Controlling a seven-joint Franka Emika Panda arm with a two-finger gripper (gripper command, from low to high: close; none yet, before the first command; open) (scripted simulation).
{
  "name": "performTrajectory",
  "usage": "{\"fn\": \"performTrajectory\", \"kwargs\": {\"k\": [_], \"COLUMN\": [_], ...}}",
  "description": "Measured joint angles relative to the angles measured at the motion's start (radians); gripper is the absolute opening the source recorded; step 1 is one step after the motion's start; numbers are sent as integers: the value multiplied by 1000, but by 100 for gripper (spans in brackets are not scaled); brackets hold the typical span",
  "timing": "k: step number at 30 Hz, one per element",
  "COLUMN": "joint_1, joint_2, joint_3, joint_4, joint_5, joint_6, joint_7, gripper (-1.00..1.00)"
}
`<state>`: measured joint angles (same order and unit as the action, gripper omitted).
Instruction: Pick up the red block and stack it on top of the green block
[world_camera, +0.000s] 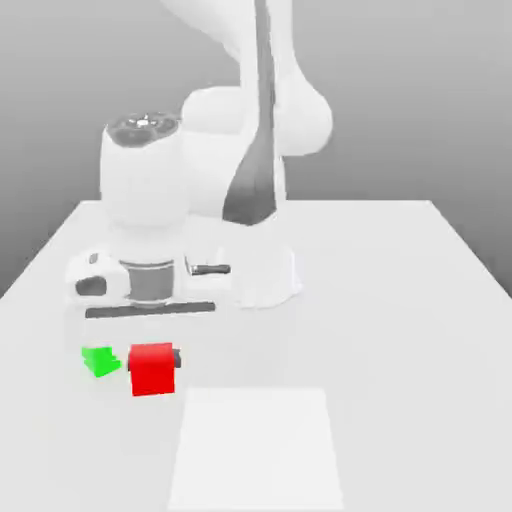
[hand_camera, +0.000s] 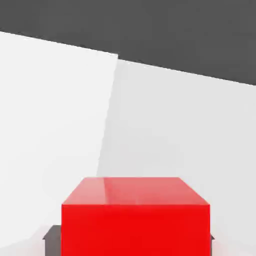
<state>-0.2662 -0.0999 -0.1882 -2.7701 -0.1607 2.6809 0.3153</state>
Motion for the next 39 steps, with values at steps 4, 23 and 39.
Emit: {"fn": "performTrajectory", "kwargs": {"k": [4, 23, 39], "joint_1": [-110, -127, -65], "joint_2": [-98, -49, 113], "joint_3": [-117, -269, -279], "joint_4": [-85, -151, -150], "joint_5": [-44, 49, 224], "joint_6": [-12, 113, 250], "joint_7": [-135, -334, -458], "gripper": [-100, -100, -100]}}
